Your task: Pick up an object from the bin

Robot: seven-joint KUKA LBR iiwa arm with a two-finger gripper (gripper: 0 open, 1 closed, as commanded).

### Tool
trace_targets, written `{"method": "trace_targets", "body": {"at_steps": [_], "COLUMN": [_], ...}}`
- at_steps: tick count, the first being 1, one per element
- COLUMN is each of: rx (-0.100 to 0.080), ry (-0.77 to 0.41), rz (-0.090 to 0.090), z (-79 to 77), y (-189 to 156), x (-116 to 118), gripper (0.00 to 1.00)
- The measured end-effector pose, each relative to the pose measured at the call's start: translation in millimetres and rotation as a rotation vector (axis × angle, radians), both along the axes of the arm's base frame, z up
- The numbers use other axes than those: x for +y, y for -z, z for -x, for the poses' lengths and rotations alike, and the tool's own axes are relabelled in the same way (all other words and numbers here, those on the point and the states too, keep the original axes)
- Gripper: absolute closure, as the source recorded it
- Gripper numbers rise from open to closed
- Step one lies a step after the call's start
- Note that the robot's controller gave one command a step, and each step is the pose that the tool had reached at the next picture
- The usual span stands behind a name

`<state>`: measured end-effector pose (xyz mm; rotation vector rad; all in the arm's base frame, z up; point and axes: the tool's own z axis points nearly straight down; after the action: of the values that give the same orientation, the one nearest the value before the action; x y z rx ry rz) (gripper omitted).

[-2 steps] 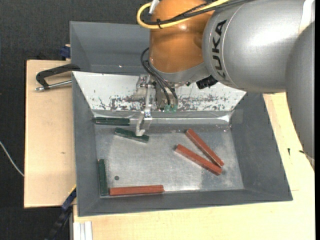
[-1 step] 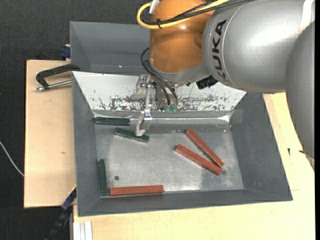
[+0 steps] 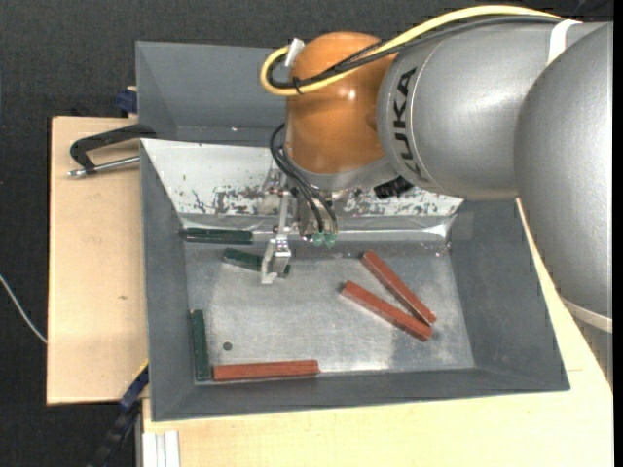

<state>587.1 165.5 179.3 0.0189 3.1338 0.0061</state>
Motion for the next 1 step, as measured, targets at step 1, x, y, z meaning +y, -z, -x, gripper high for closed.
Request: {"method": "trace_targets", "body": {"at_steps": [1], "rx": [0.009], "ry": [0.164], "rz": [0.002], "z": [-5.0], "y": [46.8], "x": [-5.7], "gripper": [0.00]}}
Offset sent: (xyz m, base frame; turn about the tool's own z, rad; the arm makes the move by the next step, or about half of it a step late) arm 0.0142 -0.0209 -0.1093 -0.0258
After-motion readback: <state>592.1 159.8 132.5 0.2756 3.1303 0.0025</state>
